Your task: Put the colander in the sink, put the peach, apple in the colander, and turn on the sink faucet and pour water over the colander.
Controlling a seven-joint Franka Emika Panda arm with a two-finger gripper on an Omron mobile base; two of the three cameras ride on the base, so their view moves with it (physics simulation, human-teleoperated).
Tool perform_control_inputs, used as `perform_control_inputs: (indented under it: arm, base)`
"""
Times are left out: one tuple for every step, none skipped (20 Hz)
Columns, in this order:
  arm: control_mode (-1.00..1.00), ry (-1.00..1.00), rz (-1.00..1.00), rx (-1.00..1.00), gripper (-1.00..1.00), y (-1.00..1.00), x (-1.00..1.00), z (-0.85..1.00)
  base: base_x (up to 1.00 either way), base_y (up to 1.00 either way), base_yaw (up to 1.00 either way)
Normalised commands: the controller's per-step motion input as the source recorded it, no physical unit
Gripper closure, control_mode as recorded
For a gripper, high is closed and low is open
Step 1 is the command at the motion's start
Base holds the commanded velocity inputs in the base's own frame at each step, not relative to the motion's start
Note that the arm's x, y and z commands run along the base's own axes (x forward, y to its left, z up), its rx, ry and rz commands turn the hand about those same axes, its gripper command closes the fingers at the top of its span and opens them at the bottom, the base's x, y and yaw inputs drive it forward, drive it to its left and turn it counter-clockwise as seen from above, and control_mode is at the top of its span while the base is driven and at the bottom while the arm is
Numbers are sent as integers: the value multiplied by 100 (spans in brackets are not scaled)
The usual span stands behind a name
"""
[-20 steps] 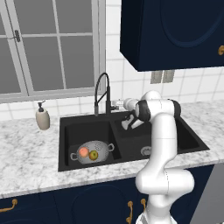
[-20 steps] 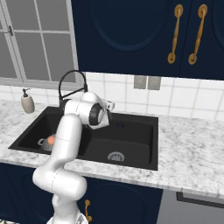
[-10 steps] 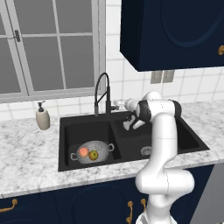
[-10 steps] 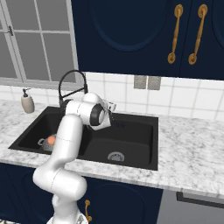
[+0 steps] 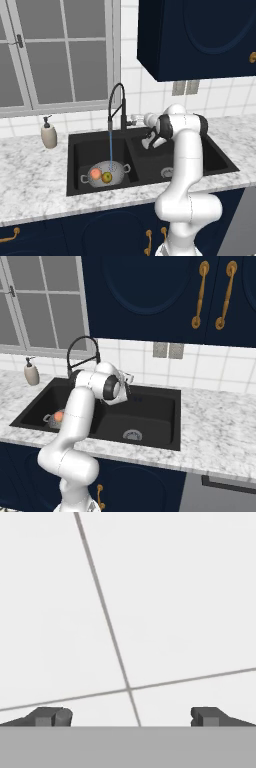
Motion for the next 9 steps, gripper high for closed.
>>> perform_control_inputs:
  arm:
    - [-100,-5,0,0,-100,-66,0,-9]
    - [-100,-4,0,0,-100,-59,0,-5]
    - [-100,-2,0,0,-100,-52,0,-2]
    - [-100,-2,0,0,-100,-49,0,-2]
    - [-100,-1,0,0,-100,-43,0,0]
    - [-100,0,0,0,-100,-34,0,0]
    - [-100,0,0,1,-100,-41,0,0]
    - [-100,0,6,0,-100,-24,0,0]
    - [-100,0,0,0,-100,0,0,0]
  base:
    - [0,0,0]
    - [0,0,0]
    - [0,0,0]
    - [0,0,0]
    - [0,0,0]
    - [0,0,0]
    - [0,0,0]
    - [0,0,0]
    - [0,0,0]
